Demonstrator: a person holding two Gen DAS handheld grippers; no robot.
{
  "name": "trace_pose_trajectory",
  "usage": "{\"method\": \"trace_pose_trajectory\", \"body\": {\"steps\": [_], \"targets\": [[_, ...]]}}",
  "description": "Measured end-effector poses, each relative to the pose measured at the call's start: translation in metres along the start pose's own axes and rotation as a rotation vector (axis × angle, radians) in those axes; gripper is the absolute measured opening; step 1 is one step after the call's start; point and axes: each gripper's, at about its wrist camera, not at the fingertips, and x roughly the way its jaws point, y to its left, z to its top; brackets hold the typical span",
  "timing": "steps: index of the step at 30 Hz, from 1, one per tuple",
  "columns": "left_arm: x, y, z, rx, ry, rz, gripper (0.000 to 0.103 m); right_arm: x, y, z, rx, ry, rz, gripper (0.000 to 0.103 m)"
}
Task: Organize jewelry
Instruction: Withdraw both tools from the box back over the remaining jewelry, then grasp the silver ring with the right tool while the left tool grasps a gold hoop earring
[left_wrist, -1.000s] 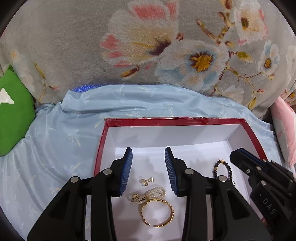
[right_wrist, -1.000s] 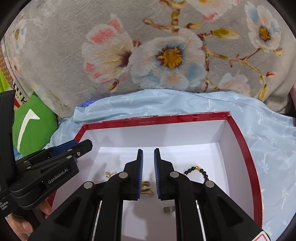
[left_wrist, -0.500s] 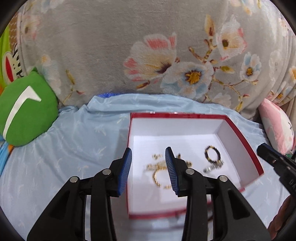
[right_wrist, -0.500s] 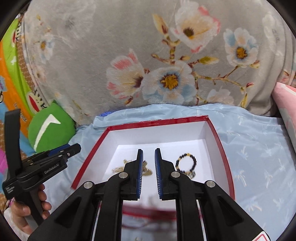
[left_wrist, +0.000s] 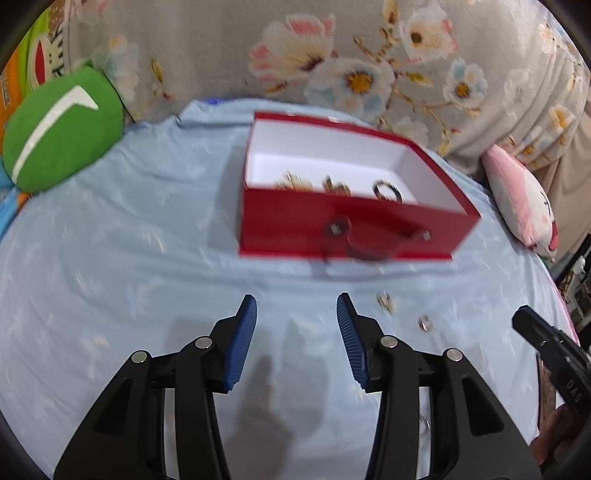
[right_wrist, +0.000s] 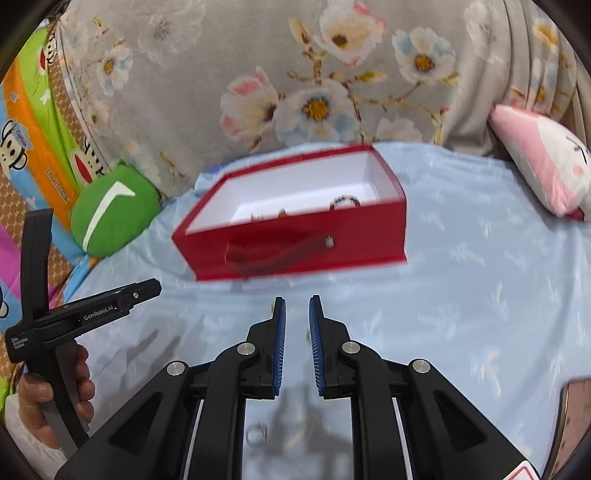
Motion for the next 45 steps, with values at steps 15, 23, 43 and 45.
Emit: {"method": "trace_pose_trajectory", "body": {"steps": [15, 23, 43, 45], "targets": [[0.004, -0.015, -0.065, -0.001, 0.109, 0.011, 0.044, 0.017, 0.035, -0.079, -0.049, 0.175, 0.055, 0.033], [0.003, -0.002, -0.070, -0.033, 0.115, 0.030, 0.044, 0.037, 0.045, -0.085, -0.064, 0.198, 0.002, 0.033], [0.018, -0.021, -0.061, -0.023, 0.122, -0.011, 0.044, 0.029, 0.026, -0.076, -0.027, 0.166, -0.065, 0.002], [0.020, -0.025, -0.061, -0.018, 0.126, -0.016, 0.044, 0.027, 0.023, -0.075, -0.022, 0.160, -0.070, 0.002]]}}
